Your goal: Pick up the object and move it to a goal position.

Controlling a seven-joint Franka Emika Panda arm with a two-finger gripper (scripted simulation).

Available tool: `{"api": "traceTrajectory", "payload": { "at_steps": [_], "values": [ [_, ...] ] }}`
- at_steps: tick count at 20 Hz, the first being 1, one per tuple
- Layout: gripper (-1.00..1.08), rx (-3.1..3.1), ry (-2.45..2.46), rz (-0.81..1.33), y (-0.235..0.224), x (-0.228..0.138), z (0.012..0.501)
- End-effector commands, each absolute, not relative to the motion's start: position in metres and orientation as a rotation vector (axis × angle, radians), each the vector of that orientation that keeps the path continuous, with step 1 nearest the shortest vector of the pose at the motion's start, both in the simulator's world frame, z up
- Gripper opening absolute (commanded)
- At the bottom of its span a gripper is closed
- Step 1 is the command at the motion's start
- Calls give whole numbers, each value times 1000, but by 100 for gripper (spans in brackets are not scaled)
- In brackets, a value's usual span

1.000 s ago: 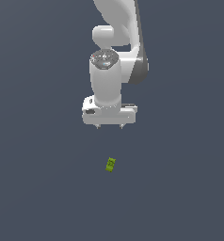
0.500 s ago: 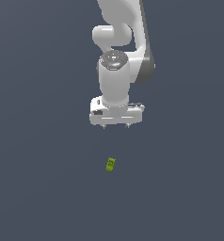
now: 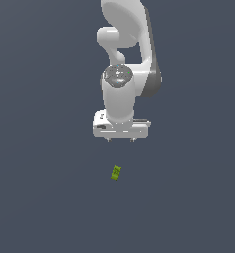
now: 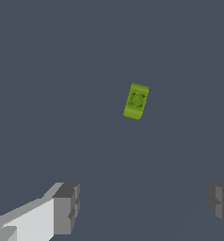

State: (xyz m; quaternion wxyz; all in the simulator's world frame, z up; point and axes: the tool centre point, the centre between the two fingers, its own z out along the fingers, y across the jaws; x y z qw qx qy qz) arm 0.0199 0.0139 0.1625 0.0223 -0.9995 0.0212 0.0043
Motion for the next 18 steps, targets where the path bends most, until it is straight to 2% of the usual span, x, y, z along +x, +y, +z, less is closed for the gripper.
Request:
{"api": "traceTrajectory", "payload": {
  "at_steps": [1, 10, 18],
  "values": [
    [100, -3098, 110, 14, 12, 30, 153],
    [100, -3104, 319, 8, 1, 74, 104],
    [100, -3106, 437, 2, -5, 95, 72]
  ]
}}
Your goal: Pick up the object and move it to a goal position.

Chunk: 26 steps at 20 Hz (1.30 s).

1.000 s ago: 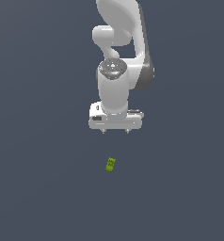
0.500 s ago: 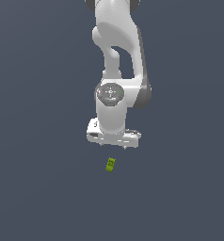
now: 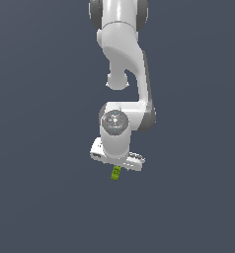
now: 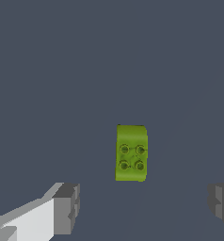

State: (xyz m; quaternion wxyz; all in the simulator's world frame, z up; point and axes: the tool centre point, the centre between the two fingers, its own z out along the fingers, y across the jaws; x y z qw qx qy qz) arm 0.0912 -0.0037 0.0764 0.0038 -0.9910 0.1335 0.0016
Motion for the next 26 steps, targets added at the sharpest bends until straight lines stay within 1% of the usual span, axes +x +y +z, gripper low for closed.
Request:
{"api": "traceTrajectory", "payload": {
  "at_steps": [1, 11, 20, 26],
  "values": [
    [100, -3106, 445, 2, -5, 96, 69],
    [100, -3107, 465, 2, -6, 99, 59],
    [100, -3106, 468, 0, -6, 98, 18],
    [100, -3106, 469, 0, -6, 100, 12]
  ]
}}
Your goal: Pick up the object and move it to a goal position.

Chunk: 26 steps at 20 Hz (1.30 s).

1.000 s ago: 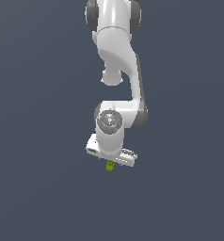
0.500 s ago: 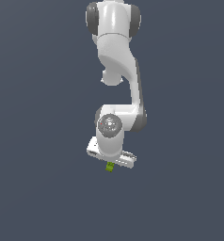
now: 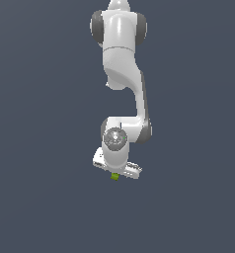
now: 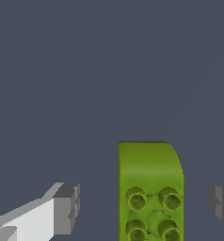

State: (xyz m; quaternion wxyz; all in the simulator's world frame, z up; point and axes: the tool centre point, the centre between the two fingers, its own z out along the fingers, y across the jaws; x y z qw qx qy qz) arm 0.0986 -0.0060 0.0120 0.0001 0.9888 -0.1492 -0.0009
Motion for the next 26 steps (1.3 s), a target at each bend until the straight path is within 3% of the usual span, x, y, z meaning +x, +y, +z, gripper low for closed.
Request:
{"api": "traceTrajectory", "payload": {
  "at_steps": [1, 16, 26],
  "values": [
    [-100, 3106, -469, 0, -6, 100, 12],
    [-100, 3106, -469, 0, -8, 99, 20],
    [-100, 3106, -469, 0, -27, 96, 81]
  ]
}}
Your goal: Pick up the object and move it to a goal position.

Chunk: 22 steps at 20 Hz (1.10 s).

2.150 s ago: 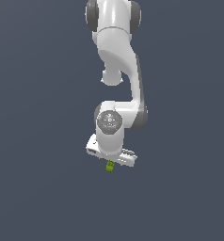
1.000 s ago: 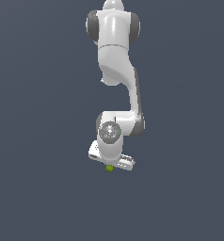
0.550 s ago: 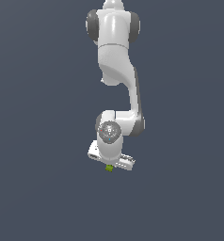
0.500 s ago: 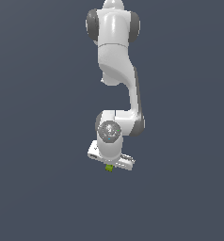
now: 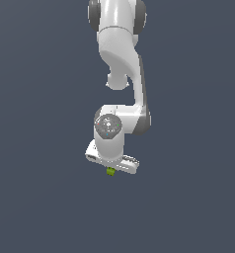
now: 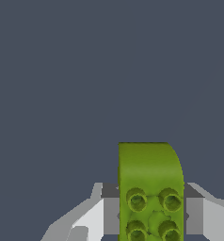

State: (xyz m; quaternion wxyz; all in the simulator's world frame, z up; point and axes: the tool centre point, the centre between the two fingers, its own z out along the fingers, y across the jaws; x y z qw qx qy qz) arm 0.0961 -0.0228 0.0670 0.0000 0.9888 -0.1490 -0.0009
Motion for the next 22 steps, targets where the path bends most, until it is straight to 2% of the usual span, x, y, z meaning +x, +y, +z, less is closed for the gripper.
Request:
{"api": "traceTrajectory", "payload": {
  "at_steps": [1, 22],
  "values": [
    [-100, 3107, -469, 0, -30, 95, 91],
    [-100, 3107, -469, 0, -100, 87, 318]
  ]
}}
